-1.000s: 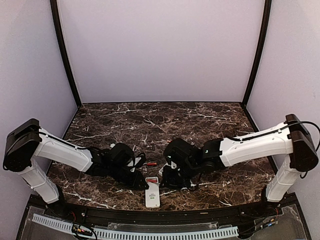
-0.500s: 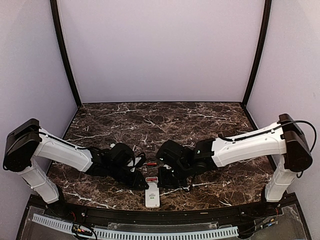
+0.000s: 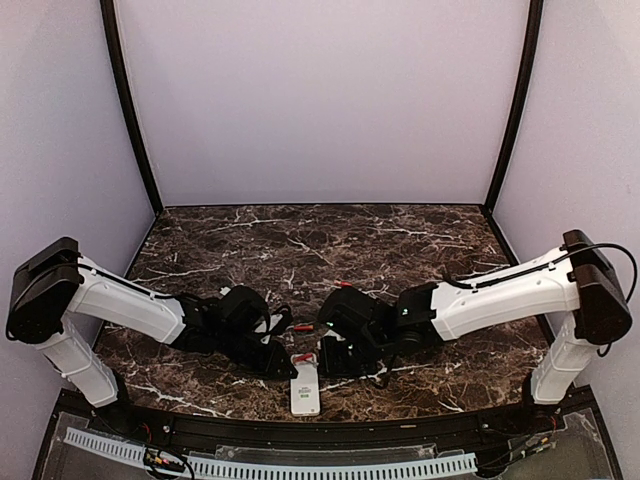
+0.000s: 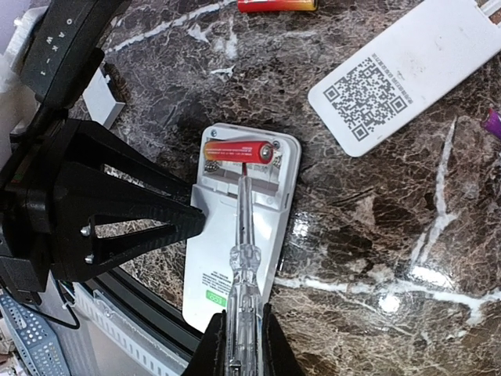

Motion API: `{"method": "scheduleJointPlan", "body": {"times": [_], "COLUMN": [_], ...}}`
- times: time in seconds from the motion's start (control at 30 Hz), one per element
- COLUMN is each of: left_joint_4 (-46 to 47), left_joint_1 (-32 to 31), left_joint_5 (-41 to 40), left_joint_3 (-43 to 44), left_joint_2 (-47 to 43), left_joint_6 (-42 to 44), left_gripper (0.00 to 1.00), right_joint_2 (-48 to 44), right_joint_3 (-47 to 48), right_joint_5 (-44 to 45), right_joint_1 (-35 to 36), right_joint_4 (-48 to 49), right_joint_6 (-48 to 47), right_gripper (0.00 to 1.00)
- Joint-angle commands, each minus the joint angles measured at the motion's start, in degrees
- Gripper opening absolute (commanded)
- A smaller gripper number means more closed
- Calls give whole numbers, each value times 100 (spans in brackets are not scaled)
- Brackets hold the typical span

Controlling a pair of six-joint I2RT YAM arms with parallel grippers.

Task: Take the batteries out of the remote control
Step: Remove the battery from the remote control without the battery cover.

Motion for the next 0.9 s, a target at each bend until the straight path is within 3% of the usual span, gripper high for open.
{"method": "scheduleJointPlan", "body": {"times": [0.0, 0.63, 0.77, 0.87], "left_joint_4": [-332, -369, -599, -844], "left_joint_1": [-31, -29, -28, -12], "left_joint_5": [-205, -370, -638, -904], "left_joint_3": [-46, -99, -47, 87], "left_joint_2": [236, 82, -156, -400], "left_joint_6": [123, 63, 81, 88], "left_gripper": [19, 20, 25, 38], "right_joint_2": [-191, -359, -733, -1093], "right_joint_3": [-136, -264, -669, -881], "right_joint_5": [125, 114, 60, 125], "right_joint_1": [-124, -220, -279, -336], "right_joint_4": [823, 1131, 1530, 1620], "right_joint_6": [-141, -61, -21, -58], "right_gripper": [0, 0, 0, 0]}}
